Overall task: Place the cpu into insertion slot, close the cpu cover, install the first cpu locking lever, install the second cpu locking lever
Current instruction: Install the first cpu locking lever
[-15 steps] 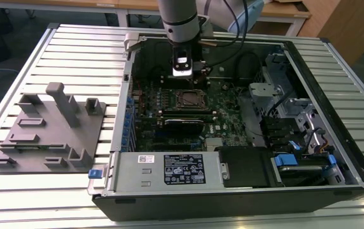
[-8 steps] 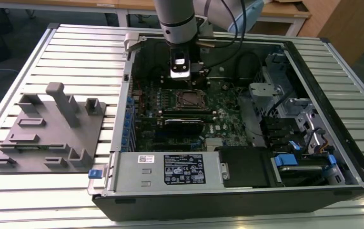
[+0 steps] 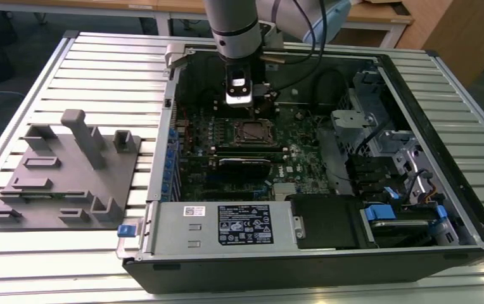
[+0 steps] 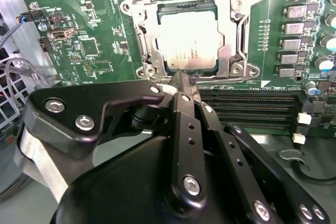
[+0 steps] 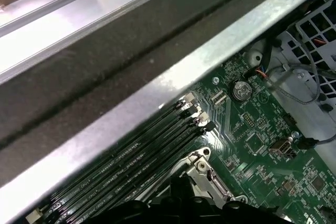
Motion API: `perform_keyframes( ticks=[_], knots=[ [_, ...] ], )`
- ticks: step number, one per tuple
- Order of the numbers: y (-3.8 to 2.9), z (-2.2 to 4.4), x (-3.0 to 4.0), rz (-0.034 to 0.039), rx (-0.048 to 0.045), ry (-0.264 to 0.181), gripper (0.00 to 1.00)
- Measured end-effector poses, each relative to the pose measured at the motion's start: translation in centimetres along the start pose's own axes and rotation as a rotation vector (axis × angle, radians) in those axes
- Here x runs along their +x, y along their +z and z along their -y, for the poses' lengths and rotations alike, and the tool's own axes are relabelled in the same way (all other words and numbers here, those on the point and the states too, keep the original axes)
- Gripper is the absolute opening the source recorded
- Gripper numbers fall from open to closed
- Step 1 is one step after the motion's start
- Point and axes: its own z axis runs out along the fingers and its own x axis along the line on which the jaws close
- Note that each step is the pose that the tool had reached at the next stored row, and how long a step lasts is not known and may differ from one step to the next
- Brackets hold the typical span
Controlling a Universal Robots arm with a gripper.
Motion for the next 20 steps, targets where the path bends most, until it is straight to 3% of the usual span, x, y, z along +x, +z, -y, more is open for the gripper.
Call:
perform_keyframes(
  ticks=[3, 9, 12, 20],
  knots=[
    [0.05, 0.01, 0.00, -0.0158, 0.0125, 0.000, 0.10],
    [0.05, 0.01, 0.00, -0.0185, 0.0144, 0.000, 0.10],
    [-0.06, -0.02, -0.02, -0.0151, 0.0188, -0.002, 0.10],
    [-1.31, -0.26, -0.27, -0.0113, 0.0239, -0.003, 0.10]
  ],
)
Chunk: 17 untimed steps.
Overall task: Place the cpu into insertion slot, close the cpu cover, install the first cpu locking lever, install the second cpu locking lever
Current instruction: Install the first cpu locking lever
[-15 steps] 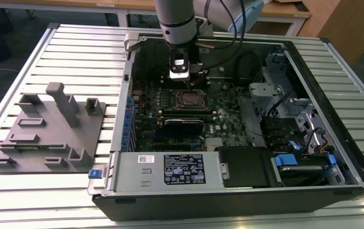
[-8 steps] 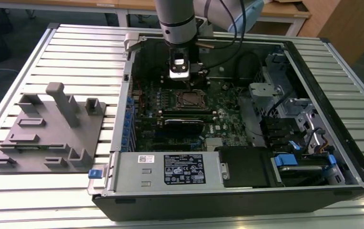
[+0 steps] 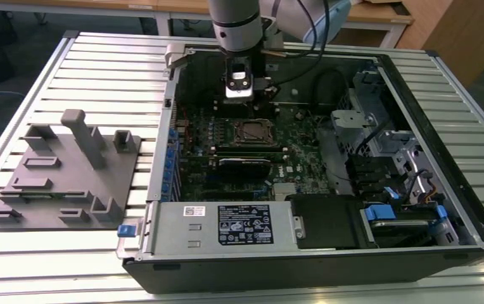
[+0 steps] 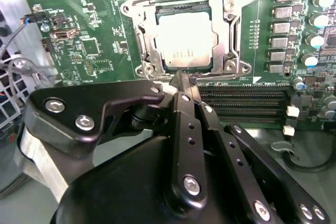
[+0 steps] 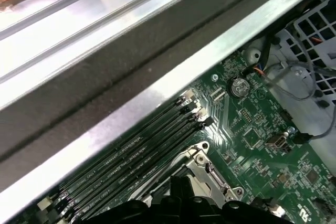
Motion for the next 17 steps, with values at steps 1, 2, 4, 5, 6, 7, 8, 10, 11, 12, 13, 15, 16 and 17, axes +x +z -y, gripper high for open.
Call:
perform_keyframes(
  ticks=[1, 2, 4, 5, 6, 7, 8, 10, 11, 12, 13, 15, 16, 17],
  knots=[
    [-0.16, -0.03, -0.03, 0.0001, 0.0001, 0.000, 0.10],
    [-0.31, -0.05, -0.06, 0.0002, 0.0001, 0.000, 0.10],
    [-0.39, -0.07, -0.07, 0.0002, -0.0001, 0.000, 0.10],
    [-0.39, -0.07, -0.07, 0.0002, -0.0002, 0.000, 0.10],
    [-0.39, -0.07, -0.07, 0.0002, -0.0002, 0.000, 0.10],
    [-0.40, -0.07, -0.08, 0.0002, -0.0001, 0.000, 0.10],
    [-0.41, -0.07, -0.08, 0.0002, 0.0002, 0.000, 0.10],
    [-0.40, -0.07, -0.08, -0.0041, 0.0036, 0.000, 0.10],
    [-0.39, -0.06, -0.07, -0.0117, 0.0095, 0.000, 0.10],
    [-0.37, -0.07, -0.07, -0.0224, 0.0177, 0.000, 0.10],
    [-0.35, -0.07, -0.08, -0.0353, 0.0279, 0.001, 0.10],
    [-0.31, -0.08, -0.09, -0.0632, 0.0498, 0.001, 0.10],
    [-0.30, -0.09, -0.10, -0.0773, 0.0609, 0.001, 0.10],
    [-0.28, -0.09, -0.11, -0.0926, 0.0727, 0.002, 0.10]
  ],
)
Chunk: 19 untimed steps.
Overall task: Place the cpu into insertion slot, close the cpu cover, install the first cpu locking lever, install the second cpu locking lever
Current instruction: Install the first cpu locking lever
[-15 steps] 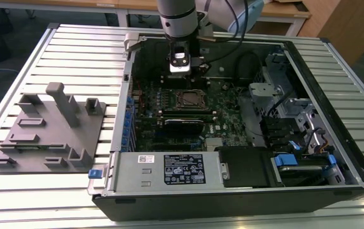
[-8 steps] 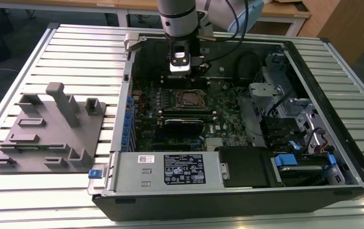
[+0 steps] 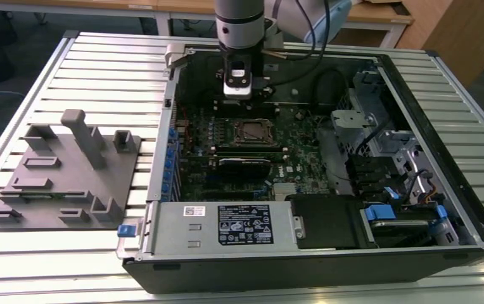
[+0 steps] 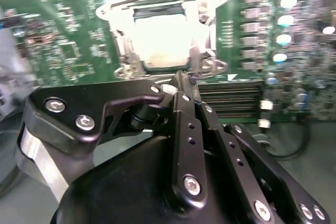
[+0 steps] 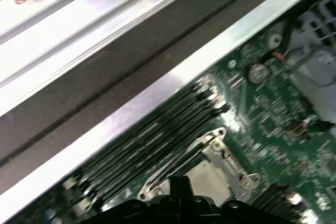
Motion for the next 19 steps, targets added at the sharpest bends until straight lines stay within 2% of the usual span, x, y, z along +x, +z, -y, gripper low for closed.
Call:
perform_keyframes(
  ticks=[1, 9, 19],
  knots=[
    [0.01, 0.00, 0.00, -0.0090, 0.0071, 0.000, 0.10],
    [0.01, 0.00, 0.00, -0.0109, 0.0080, -0.003, 0.10],
    [0.08, -0.02, -0.03, -0.0211, -0.0025, -0.120, 0.10]
  ],
)
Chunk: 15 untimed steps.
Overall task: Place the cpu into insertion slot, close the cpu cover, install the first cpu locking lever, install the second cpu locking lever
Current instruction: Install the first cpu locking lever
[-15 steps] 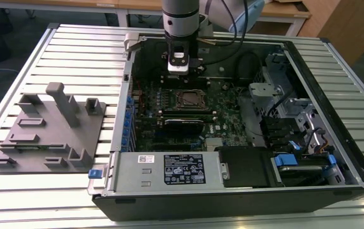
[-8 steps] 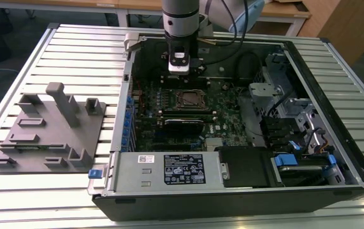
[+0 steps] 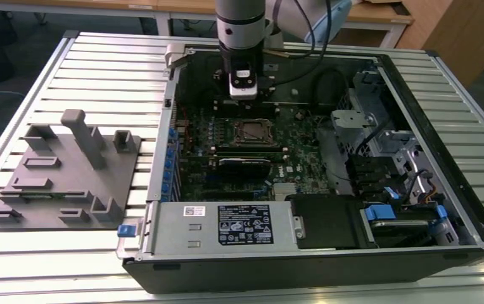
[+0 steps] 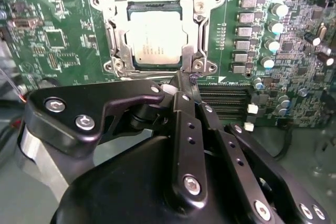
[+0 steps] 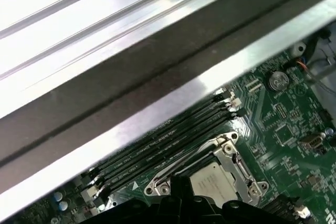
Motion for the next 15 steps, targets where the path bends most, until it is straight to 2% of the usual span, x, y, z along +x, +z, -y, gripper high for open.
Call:
perform_keyframes(
  ticks=[15],
  knots=[
    [0.26, -0.04, -0.09, -0.0172, -0.0174, -0.206, 0.10]
  ],
)
